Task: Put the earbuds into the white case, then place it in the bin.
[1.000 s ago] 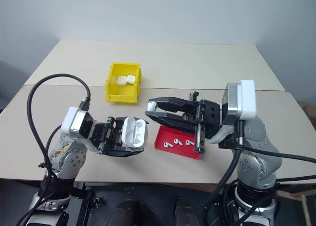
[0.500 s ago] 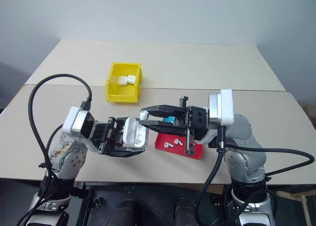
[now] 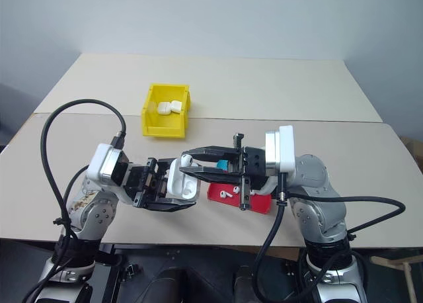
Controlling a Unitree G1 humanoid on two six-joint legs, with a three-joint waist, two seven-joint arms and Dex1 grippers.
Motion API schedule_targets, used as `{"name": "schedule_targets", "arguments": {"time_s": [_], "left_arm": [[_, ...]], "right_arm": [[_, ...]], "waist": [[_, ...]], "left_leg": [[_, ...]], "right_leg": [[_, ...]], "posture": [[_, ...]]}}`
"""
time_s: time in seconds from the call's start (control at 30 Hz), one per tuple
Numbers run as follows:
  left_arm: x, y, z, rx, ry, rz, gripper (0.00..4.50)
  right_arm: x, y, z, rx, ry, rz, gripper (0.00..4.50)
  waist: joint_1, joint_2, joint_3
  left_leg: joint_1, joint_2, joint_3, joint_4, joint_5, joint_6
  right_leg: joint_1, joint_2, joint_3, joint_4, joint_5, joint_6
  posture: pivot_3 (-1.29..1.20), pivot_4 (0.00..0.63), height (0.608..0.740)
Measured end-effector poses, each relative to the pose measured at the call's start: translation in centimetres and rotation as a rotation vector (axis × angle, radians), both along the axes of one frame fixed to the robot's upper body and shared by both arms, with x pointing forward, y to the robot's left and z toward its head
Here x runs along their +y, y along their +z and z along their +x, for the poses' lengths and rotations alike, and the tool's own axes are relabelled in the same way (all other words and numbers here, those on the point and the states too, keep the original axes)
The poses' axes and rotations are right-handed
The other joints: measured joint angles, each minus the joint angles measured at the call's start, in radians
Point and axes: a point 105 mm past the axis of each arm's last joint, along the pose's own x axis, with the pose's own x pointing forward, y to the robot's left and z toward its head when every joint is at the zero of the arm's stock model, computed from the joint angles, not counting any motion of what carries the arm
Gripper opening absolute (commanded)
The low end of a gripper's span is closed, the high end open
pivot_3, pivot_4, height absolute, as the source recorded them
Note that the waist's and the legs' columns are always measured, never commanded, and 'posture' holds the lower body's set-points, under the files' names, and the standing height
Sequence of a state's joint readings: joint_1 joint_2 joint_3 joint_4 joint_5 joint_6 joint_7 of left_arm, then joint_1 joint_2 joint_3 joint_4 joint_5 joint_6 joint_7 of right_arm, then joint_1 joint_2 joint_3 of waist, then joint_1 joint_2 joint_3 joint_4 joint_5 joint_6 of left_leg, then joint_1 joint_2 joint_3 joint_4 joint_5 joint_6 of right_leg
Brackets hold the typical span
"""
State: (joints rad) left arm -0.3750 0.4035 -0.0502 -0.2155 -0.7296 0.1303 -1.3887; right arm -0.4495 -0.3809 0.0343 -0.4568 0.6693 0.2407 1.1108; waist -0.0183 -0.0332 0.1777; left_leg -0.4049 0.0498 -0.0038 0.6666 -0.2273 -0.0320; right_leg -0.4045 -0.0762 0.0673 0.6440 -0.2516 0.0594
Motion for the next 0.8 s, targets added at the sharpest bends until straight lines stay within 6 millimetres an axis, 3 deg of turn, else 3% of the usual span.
{"name": "schedule_targets", "arguments": {"time_s": [0.33,0.53,0.8], "left_arm": [[-0.05,-0.06,0.02,0.002,0.003,0.000,2.77],[-0.02,-0.12,0.02,0.003,0.004,0.002,2.77],[0.04,-0.30,0.21,0.008,0.014,0.009,2.77]], "right_arm": [[0.10,-0.43,-0.07,-0.016,0.010,-0.032,0.63],[0.10,-0.53,0.00,-0.032,0.004,-0.035,2.53],[0.05,-0.61,0.20,-0.064,-0.018,-0.039,2.53]], "waist": [[0.000,0.000,0.000],[0.000,0.000,0.000],[0.000,0.000,0.000]], "left_leg": [[0.000,0.000,0.000,0.000,0.000,0.000],[0.000,0.000,0.000,0.000,0.000,0.000],[0.000,0.000,0.000,0.000,0.000,0.000]], "right_leg": [[0.000,0.000,0.000,0.000,0.000,0.000],[0.000,0.000,0.000,0.000,0.000,0.000],[0.000,0.000,0.000,0.000,0.000,0.000]], "posture": [[0.00,0.150,0.740],[0.00,0.150,0.740],[0.00,0.150,0.740]]}}
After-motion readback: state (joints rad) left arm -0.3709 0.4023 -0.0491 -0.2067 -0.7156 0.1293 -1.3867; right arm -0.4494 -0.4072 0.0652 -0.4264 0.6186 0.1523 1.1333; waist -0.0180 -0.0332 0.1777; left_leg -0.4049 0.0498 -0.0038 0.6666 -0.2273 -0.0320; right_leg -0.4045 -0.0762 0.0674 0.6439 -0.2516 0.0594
